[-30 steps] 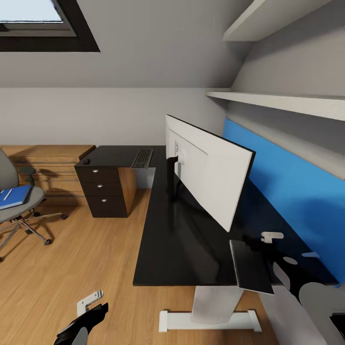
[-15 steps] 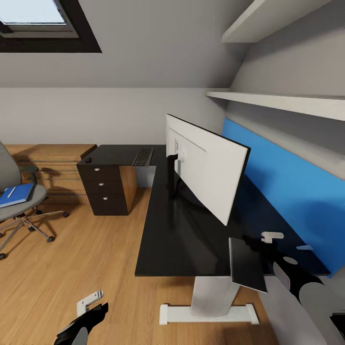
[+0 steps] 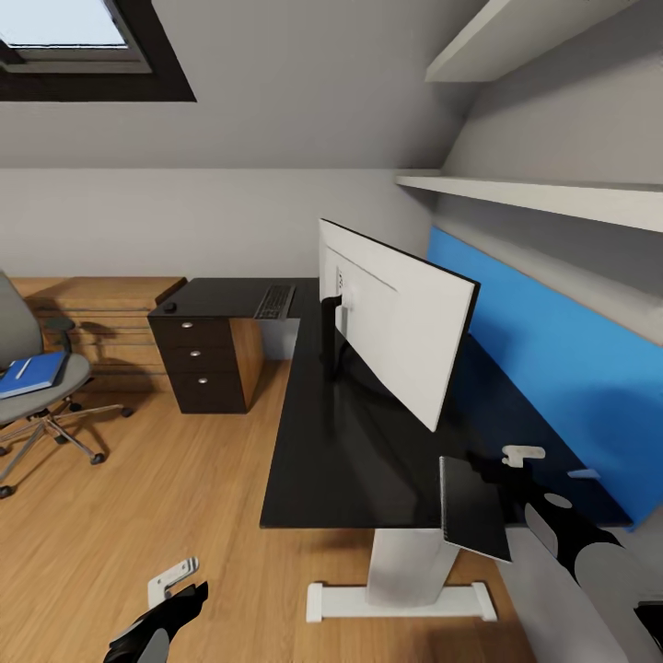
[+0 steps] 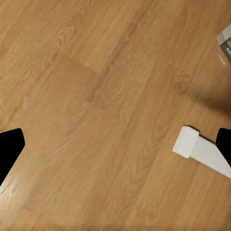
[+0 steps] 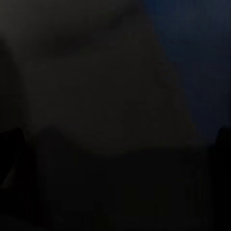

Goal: In the bedroom, organize the workspace by keeping the computer under the desk, ensuring the monitor is on the desk, placing the keyboard on the desk next to the monitor, placing the mouse on the desk next to the keyboard, moving the folder from the swivel chair onto the desk next to the mouse, stacking the notebook on top of the folder with the pen on top of the notebook, and positioning the swivel chair next to the desk.

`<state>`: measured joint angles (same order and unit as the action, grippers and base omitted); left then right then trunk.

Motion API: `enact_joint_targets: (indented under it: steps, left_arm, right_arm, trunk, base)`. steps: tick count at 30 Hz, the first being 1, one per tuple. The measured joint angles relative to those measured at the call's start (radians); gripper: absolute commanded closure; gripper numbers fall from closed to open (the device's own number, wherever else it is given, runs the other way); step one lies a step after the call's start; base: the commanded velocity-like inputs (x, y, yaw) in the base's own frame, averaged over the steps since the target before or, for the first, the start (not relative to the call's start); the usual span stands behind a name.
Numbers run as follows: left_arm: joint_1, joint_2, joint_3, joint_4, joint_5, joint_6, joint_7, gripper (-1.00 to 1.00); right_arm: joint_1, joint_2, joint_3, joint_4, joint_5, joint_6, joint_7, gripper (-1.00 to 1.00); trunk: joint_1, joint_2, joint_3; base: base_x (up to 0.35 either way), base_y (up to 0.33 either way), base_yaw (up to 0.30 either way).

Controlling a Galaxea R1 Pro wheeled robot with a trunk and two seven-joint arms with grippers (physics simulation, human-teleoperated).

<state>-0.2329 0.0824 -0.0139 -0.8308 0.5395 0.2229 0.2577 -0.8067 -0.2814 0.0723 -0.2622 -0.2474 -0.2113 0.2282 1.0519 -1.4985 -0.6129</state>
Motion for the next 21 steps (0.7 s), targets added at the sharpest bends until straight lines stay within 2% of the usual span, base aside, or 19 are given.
enact_joint_targets:
  steps: [10, 21]
  left_arm:
    - [0.0, 0.0, 0.0, 0.0, 0.001, 0.0, 0.001, -1.0]
    - [0.0, -0.001, 0.0, 0.0, 0.002, 0.0, 0.001, -1.0]
  right_arm:
    - [0.0, 0.0, -0.001, 0.0, 0.0, -0.001, 0.0, -1.0]
    - [0.0, 0.0, -0.002, 0.005, -0.001, -0.007, 0.004, -1.0]
  trunk:
    - [0.0, 0.0, 0.0]
    - [0.0, 0.0, 0.0]
  base:
    - [-0.137, 0.0, 0.0]
    - [-0.018, 0.0, 0.0]
